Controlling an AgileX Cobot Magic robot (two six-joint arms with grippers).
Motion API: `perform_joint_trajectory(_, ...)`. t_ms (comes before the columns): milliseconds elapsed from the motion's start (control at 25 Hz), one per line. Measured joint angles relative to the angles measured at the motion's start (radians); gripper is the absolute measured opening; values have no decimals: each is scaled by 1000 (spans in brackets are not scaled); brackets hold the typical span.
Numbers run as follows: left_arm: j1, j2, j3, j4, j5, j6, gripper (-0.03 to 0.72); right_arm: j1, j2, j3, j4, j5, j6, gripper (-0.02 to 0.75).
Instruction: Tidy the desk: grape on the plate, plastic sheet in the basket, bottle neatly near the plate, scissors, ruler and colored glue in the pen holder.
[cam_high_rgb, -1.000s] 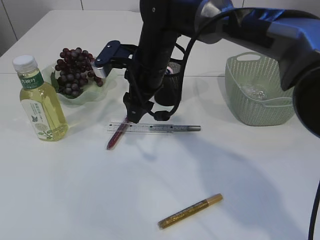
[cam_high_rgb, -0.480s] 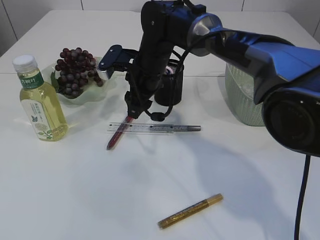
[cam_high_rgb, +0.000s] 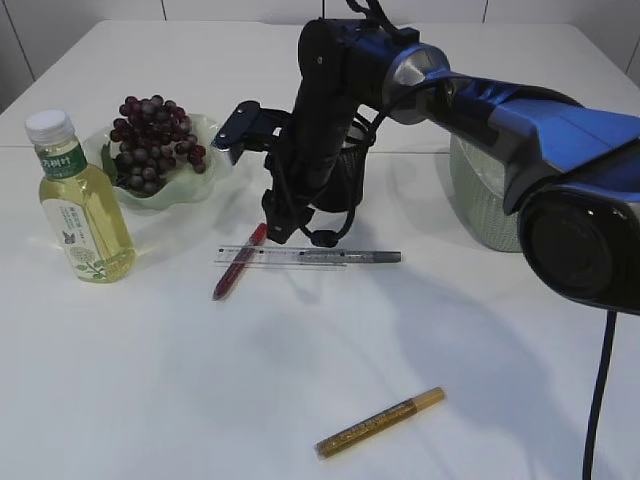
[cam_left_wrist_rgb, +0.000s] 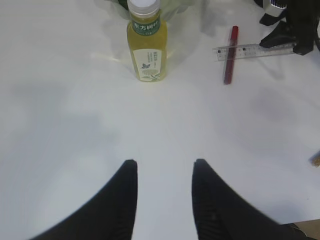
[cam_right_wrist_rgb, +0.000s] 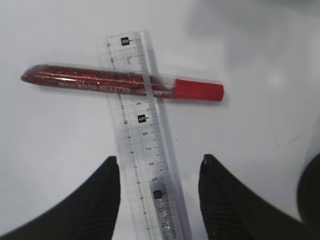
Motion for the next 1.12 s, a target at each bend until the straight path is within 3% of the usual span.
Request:
perform_joint_trajectory(240,0,0,0,0,0,2,259,0,0,0,71,0,0,418)
perform_joint_trajectory(480,0,0,0,2,0,4,259,0,0,0,79,0,-1,532)
perform_joint_trajectory(1120,0,0,0,19,0,6,243,0,0,0,79,-8,-48,542)
